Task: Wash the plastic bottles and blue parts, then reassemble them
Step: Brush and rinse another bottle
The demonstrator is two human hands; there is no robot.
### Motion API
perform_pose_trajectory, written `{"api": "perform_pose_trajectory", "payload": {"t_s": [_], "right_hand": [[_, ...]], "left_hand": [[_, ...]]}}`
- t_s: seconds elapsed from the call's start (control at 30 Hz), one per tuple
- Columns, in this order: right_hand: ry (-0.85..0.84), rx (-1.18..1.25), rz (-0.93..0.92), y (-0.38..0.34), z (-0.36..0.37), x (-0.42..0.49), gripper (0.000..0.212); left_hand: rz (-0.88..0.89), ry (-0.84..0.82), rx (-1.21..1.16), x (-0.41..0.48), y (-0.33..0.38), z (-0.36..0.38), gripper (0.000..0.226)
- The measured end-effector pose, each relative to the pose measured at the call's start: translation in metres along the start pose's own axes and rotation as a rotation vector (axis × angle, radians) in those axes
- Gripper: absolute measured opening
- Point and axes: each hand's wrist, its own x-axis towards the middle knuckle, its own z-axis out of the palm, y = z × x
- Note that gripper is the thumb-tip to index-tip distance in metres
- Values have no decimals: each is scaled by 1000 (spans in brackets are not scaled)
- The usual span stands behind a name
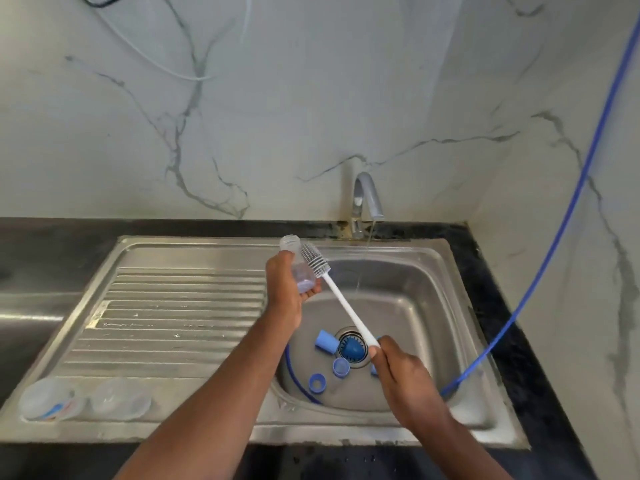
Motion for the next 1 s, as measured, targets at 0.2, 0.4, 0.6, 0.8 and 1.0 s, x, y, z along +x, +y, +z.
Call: {"api": "perform_pose_trajectory", "payload": {"t_s": [0.2,0.4,0.6,0.8,1.0], "right_hand": [[-44,8,-14,-2,7,17,20],[-22,14,-34,-18,-1,39,31],[-85,-53,-94,-22,1,27,31],[-92,-85,-78,-26,4,28,29],[-78,-66,-47,-36,5,32,28]], "left_hand": [[44,47,10,4,7,2,43],[131,26,93,3,6,4,44],[93,137,26,21,22,-7,70],[52,114,-11,8,15,-10,50],[159,101,153,-3,5,-7,20]]}}
